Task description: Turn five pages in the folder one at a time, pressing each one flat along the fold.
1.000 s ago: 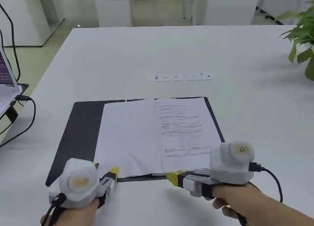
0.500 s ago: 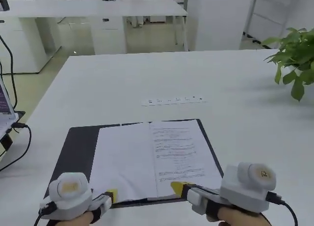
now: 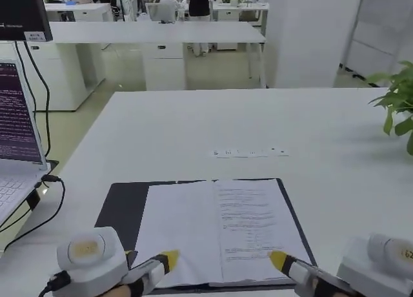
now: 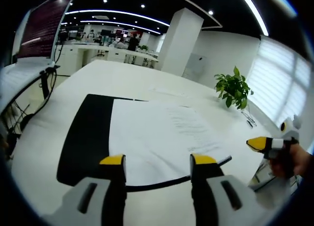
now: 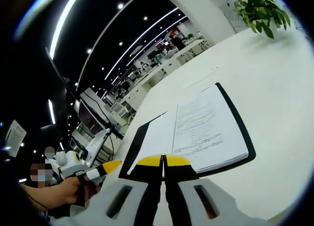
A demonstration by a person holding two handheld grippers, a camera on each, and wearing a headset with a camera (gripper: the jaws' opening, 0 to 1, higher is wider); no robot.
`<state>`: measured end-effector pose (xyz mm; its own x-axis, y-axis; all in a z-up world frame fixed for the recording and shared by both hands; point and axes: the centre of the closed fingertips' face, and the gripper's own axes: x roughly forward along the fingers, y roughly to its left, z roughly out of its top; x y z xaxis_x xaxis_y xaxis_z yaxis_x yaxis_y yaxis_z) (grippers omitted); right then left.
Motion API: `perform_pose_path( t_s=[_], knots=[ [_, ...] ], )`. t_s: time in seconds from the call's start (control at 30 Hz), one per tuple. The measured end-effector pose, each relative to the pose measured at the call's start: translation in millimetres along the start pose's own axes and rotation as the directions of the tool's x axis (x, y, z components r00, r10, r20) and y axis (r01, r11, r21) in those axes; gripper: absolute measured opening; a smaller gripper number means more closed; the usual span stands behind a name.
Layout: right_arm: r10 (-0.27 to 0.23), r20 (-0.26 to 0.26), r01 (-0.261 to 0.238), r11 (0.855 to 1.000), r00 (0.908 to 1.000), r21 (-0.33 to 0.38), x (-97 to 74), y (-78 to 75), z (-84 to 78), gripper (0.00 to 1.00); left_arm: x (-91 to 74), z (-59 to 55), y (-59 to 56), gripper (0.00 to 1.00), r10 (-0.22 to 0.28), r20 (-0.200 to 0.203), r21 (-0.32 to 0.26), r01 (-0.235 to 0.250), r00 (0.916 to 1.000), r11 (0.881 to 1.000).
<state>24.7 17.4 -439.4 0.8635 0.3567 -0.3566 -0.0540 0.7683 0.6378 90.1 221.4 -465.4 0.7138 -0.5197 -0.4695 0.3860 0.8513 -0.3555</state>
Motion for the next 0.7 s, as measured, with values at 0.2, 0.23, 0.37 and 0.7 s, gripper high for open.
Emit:
perform_pose_path(
  t_s=[0.2, 0.23, 0.37, 0.7],
  knots=[
    [-0.029, 0.025, 0.03, 0.999, 0.9993, -0.025, -6.3, -8.6, 8.4, 0.01, -19.4, -0.1, -8.3, 0.59, -0.013, -0.004, 0.004, 0.013, 0.9999, 1.0],
    [-0.035, 0.029, 0.036, 0.999, 0.9989, -0.033, -8.5, -9.6, 9.4, 0.02, -23.4, -0.1, -10.1, 0.6, -0.014, -0.005, 0.004, 0.014, 0.9999, 1.0],
    [-0.052, 0.03, 0.054, 0.995, 0.9982, -0.078, -14.0, -12.5, 7.7, 0.12, -32.8, 1.8, -14.3, 0.65, -0.014, -0.003, 0.024, 0.014, 0.9999, 1.0],
    [-0.119, 0.016, 0.12, 0.966, 0.9927, -0.23, -20.8, -24.0, 4.6, 0.47, -48.6, 0.5, -14.6, 0.8, 0.012, 0.006, 0.12, -0.012, 0.9999, 0.993]
  ],
)
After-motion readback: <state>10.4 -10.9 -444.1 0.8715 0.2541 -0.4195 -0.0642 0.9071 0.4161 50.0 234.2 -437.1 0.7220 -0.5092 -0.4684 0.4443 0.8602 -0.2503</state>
